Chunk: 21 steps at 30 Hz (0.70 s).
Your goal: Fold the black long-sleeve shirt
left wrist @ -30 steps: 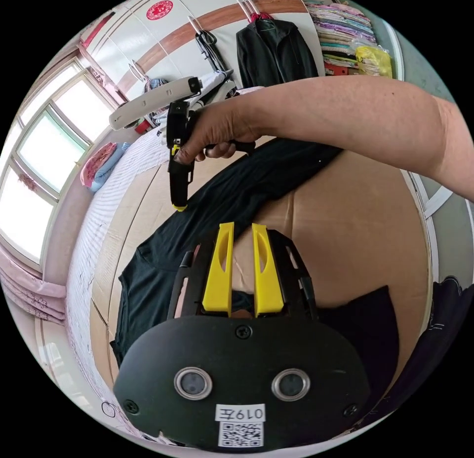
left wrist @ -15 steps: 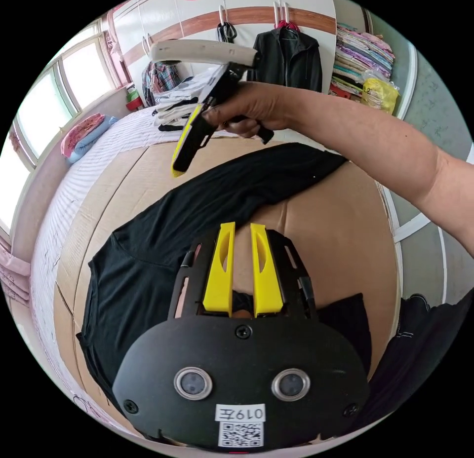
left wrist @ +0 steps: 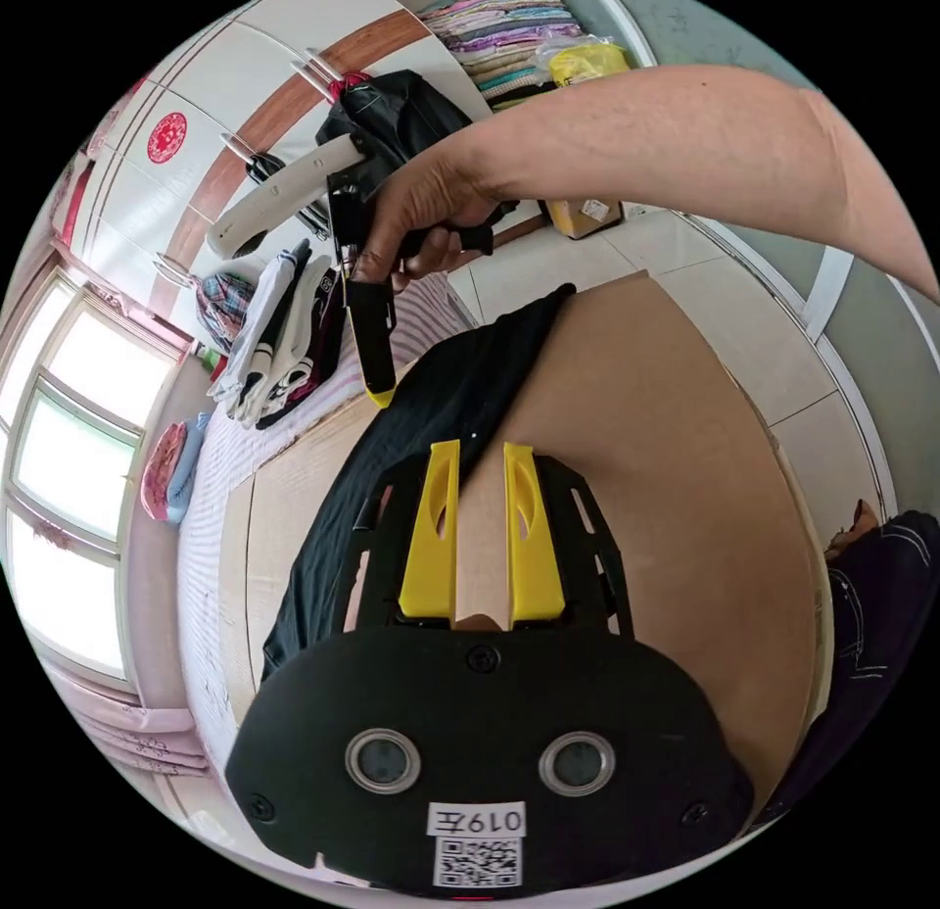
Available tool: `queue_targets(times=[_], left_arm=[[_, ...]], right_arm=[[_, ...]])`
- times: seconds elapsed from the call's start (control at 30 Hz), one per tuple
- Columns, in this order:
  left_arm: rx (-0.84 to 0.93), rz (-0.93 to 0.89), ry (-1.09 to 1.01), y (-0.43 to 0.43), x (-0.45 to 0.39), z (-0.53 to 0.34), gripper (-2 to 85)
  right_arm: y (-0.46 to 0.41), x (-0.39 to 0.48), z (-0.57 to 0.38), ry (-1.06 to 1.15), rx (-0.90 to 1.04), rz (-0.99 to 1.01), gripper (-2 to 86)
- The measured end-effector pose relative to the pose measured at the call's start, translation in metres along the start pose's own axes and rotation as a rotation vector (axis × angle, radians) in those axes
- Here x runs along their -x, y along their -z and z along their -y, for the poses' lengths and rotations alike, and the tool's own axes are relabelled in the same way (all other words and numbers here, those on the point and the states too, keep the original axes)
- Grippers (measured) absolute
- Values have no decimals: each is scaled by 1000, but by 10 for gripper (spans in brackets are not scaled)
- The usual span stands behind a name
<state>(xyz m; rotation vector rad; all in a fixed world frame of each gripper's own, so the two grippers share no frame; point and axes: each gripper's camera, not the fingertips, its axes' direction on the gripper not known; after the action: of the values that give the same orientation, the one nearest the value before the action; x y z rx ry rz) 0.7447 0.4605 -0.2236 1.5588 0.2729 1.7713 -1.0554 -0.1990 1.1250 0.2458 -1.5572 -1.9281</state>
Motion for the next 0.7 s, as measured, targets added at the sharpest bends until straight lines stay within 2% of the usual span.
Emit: queue_targets(times=[0.27,0.7], left_arm=[[37,-144,32,-17,15,27,17],[36,-195,156,-25,31,40,17]], right_arm=[[-7,-9,-34,28,-10,-4,-8],[-6,-28,-104,-44,-107,-18,3]])
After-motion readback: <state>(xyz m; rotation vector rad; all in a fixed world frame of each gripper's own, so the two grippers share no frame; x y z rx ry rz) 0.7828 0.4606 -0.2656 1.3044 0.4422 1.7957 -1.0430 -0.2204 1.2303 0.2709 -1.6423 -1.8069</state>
